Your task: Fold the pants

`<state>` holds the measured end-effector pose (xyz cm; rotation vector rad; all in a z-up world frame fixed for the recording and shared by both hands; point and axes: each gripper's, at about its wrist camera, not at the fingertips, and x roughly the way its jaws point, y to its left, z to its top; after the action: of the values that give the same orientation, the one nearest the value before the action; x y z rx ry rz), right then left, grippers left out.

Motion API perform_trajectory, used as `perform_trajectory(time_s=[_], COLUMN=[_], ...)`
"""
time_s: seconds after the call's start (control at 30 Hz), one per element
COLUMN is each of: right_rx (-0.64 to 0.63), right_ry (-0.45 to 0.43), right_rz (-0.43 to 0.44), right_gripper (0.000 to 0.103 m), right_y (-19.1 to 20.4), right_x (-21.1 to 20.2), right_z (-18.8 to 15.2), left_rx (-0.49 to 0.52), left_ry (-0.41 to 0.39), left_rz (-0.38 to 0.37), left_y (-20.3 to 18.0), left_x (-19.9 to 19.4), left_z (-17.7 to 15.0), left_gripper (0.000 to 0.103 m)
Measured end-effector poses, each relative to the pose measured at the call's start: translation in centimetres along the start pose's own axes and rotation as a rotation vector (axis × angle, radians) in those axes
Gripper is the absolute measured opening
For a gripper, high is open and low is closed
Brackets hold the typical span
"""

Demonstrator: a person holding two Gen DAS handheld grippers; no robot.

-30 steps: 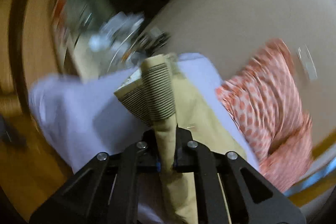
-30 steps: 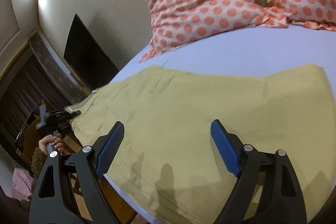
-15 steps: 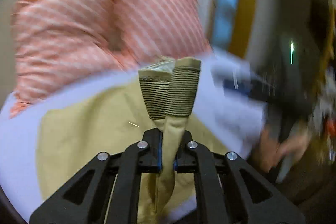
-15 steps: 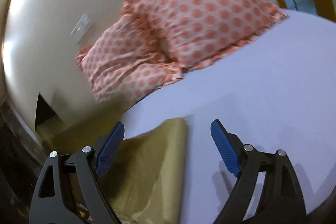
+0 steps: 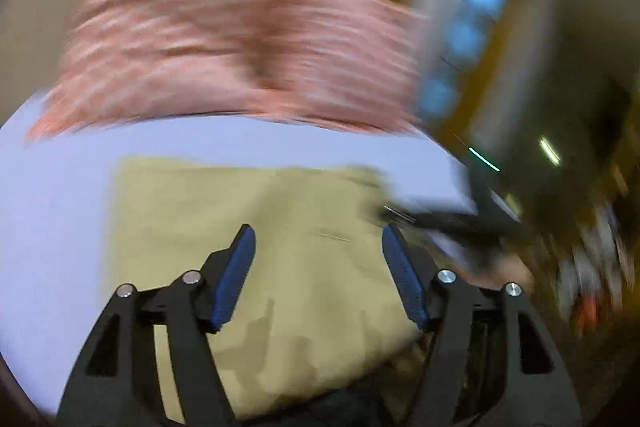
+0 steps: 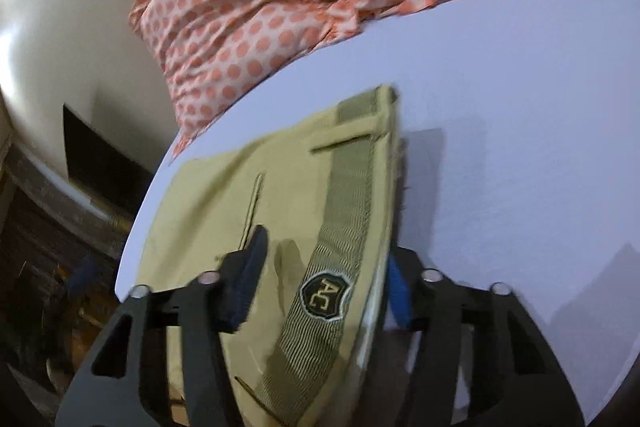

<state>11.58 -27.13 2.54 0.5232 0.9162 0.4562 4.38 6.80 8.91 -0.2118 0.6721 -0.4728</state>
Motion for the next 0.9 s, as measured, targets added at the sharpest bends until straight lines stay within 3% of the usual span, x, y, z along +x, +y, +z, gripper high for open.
perform_trajectory(time_s=[0.07, 0.13, 0.23, 0.3, 0.37, 0.43, 0.5, 0.53, 0.67, 0.8, 0.87, 0.9], right_rx=[-0.035, -0.020, 0.002, -0.027, -0.045, 0.001, 0.076, 0.079, 0.020, -0.009, 0.021, 0.032], right_ry=[-0.001, -0.001, 0.003, 0.017, 0.033, 0.090, 0.129, 0.130, 0.091, -0.033, -0.068, -0.064], right_rz=[-0.005, 0.017, 0.078, 0.096, 0.116, 0.210, 0.327, 0.337, 0.299, 0.221, 0.132, 0.073], right_gripper=[0.051, 0.049, 0.049, 0.049, 0.039, 0.022, 0.019, 0.018, 0.016, 0.015, 0.017, 0.026], right_y=[0.4, -0.1, -0.8, -0.5, -0.3, -0.9, -1.7, -1.6, 0.4, 1.2, 0.4, -0.2], right_x=[0.0, 0.1, 0.5, 0.7, 0.8, 1.5, 1.9, 1.8, 1.3, 1.2, 2.4, 3.1], right_z=[-0.2, 0.0, 0.2, 0.2, 0.2, 0.2, 0.4, 0.6, 3.7, 9.7, 11.6, 12.1], left_rx=[-0.181, -0.269, -0.274, -0.246, -0.240, -0.249, -0.220, -0.211, -0.189, -0.104, -0.087, -0.068], left_ry=[0.075, 0.145, 0.233, 0.264, 0.280, 0.293, 0.335, 0.342, 0.333, 0.196, 0.164, 0.175], left_rz=[0.087, 0.087, 0.093, 0.081, 0.062, 0.026, 0.031, 0.036, 0.041, 0.108, 0.171, 0.256], left_y=[6.0, 9.2, 10.6, 10.6, 10.8, 10.9, 10.9, 10.4, 9.6, 8.3, 8.2, 8.2], left_x=[1.6, 3.2, 5.2, 6.0, 6.2, 6.5, 7.1, 7.4, 8.1, 10.3, 12.5, 14.2], left_z=[1.0, 1.2, 1.0, 1.2, 1.3, 1.5, 1.6, 1.5, 3.9, 8.9, 10.6, 11.2], left_gripper=[0.065, 0.065, 0.065, 0.072, 0.072, 0.060, 0.022, 0.017, 0.010, 0.010, 0.014, 0.015])
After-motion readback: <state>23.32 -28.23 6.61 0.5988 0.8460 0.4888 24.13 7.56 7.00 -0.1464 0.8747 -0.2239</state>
